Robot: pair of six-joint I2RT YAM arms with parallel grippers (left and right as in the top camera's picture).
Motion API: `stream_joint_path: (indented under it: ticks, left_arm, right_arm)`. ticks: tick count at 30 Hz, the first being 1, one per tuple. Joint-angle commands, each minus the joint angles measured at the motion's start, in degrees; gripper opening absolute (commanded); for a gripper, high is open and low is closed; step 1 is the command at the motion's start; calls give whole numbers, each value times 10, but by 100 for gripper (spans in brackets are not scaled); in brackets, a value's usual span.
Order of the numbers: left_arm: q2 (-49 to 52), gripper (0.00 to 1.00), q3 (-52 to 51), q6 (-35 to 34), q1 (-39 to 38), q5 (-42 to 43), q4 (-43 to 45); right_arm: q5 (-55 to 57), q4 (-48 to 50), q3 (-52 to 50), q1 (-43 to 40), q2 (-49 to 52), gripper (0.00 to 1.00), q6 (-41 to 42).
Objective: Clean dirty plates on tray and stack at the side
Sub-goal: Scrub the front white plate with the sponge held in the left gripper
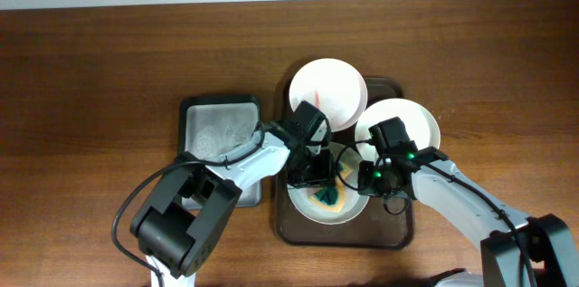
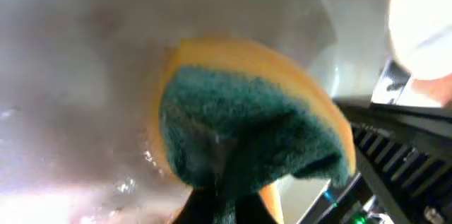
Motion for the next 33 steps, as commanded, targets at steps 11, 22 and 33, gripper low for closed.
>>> stream_joint_path:
  ticks: [11,22,33]
  left_arm:
    - [19,0,62,28,47,-198,-73]
    - [82,1,63,-7,-47,-1,107]
    - [82,0,91,70,111,-119,65]
  right_arm:
    - [27,-7,-4,-3,6,4,-24]
    - [10,-5,-4,-2,6,4,-76]
    - [10,-19,-4,-2,6,4,-80]
